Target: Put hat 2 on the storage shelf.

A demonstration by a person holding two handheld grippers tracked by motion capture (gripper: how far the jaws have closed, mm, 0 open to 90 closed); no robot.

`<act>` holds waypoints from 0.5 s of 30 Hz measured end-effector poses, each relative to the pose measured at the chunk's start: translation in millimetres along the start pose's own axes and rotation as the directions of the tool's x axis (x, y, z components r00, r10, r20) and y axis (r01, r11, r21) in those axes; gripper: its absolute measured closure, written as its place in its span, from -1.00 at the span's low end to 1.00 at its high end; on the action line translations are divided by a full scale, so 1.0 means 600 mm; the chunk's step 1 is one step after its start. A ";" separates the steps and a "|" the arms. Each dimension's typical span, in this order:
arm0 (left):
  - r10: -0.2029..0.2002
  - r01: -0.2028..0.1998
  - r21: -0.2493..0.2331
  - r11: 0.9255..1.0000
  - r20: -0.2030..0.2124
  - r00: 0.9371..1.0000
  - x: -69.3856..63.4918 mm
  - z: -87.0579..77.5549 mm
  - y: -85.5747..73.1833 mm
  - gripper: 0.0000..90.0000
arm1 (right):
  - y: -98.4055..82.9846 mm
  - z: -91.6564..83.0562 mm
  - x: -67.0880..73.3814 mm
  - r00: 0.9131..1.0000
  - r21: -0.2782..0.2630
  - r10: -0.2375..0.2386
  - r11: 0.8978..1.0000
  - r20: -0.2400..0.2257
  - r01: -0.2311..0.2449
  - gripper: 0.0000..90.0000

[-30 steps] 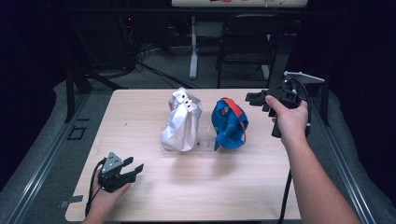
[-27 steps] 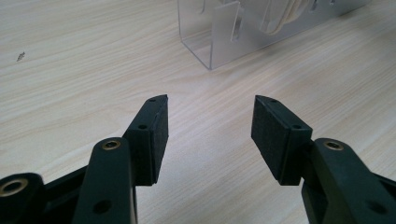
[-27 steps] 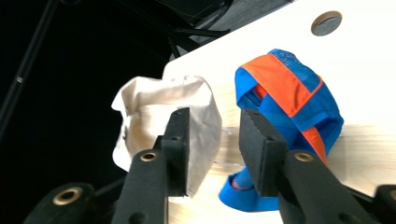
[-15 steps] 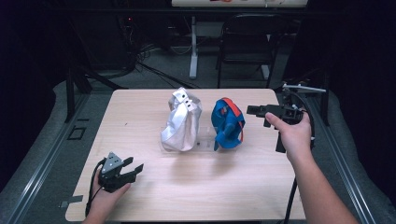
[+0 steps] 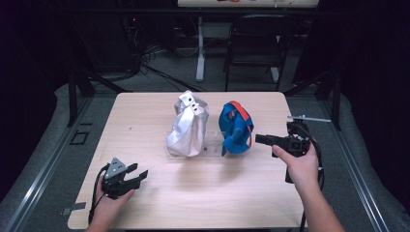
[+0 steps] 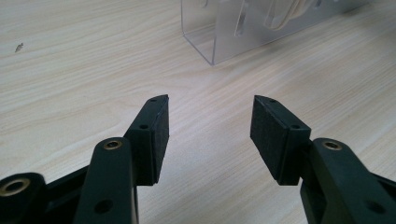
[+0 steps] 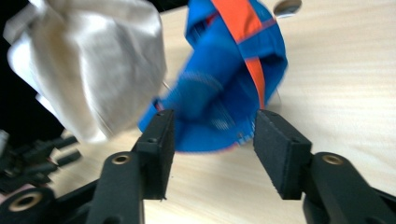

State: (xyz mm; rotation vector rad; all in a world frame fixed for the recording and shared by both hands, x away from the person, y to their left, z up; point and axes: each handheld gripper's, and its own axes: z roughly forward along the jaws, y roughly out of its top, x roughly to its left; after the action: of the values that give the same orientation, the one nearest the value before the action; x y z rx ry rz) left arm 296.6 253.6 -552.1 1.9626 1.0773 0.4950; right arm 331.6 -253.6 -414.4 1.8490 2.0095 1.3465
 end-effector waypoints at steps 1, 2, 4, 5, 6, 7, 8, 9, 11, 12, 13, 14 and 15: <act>-0.003 0.003 -0.003 1.000 0.000 1.000 0.000 0.000 0.000 0.06 | -0.008 0.002 -0.002 1.000 0.011 -0.009 1.000 0.004 0.009 0.10; -0.003 0.003 -0.009 1.000 -0.005 1.000 0.000 0.001 -0.001 0.06 | -0.016 0.004 -0.002 1.000 0.014 -0.018 1.000 0.014 0.018 0.11; -0.001 0.001 -0.008 1.000 -0.005 1.000 0.000 0.001 -0.001 0.06 | -0.034 0.009 -0.004 0.998 0.012 -0.050 0.999 0.031 0.049 0.10; -0.001 0.000 -0.008 1.000 -0.008 1.000 0.001 0.001 -0.001 0.06 | -0.042 0.012 -0.006 0.997 0.015 -0.068 0.998 0.034 0.068 0.08; -0.001 0.001 -0.007 1.000 -0.009 1.000 0.001 0.001 -0.002 0.06 | -0.052 0.016 -0.006 0.996 0.010 -0.083 0.997 0.039 0.083 0.07; -0.004 0.004 0.006 1.000 -0.009 1.000 0.001 0.001 -0.001 0.06 | -0.061 0.019 -0.007 0.995 0.017 -0.092 0.996 0.044 0.092 0.06; -0.003 0.003 0.006 1.000 -0.010 1.000 0.001 0.001 -0.001 0.06 | -0.069 0.021 -0.009 0.994 0.017 -0.099 0.995 0.053 0.098 0.06; -0.004 0.004 0.006 1.000 -0.011 1.000 0.001 0.001 -0.002 0.06 | -0.078 0.024 -0.010 0.993 0.012 -0.104 0.995 0.051 0.103 0.05; -0.006 0.006 0.006 1.000 -0.013 1.000 0.001 0.002 -0.002 0.05 | -0.095 0.030 -0.014 0.992 -0.001 -0.111 0.994 0.052 0.112 0.04; -0.007 0.007 0.004 1.000 -0.014 1.000 0.001 0.003 -0.002 0.05 | -0.102 0.033 -0.016 0.992 -0.006 -0.114 0.993 0.062 0.114 0.04; -0.007 0.007 0.000 1.000 -0.014 1.000 0.001 0.003 -0.003 0.05 | -0.109 0.036 -0.017 0.991 -0.012 -0.117 0.993 0.064 0.118 0.04; -0.006 0.006 0.008 1.000 -0.014 1.000 0.001 0.003 -0.003 0.05 | -0.116 0.038 -0.019 0.990 -0.020 -0.117 0.993 0.072 0.119 0.04; -0.004 0.004 0.009 1.000 -0.014 1.000 0.001 0.003 -0.003 0.05 | -0.122 0.038 -0.020 0.991 -0.035 -0.112 0.993 0.078 0.115 0.05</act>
State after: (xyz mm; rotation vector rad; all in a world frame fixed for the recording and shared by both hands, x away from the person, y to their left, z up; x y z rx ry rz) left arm 297.2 254.0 -554.4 1.9673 1.0940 0.5031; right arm 293.0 -242.3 -480.9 1.7144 2.0025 1.2569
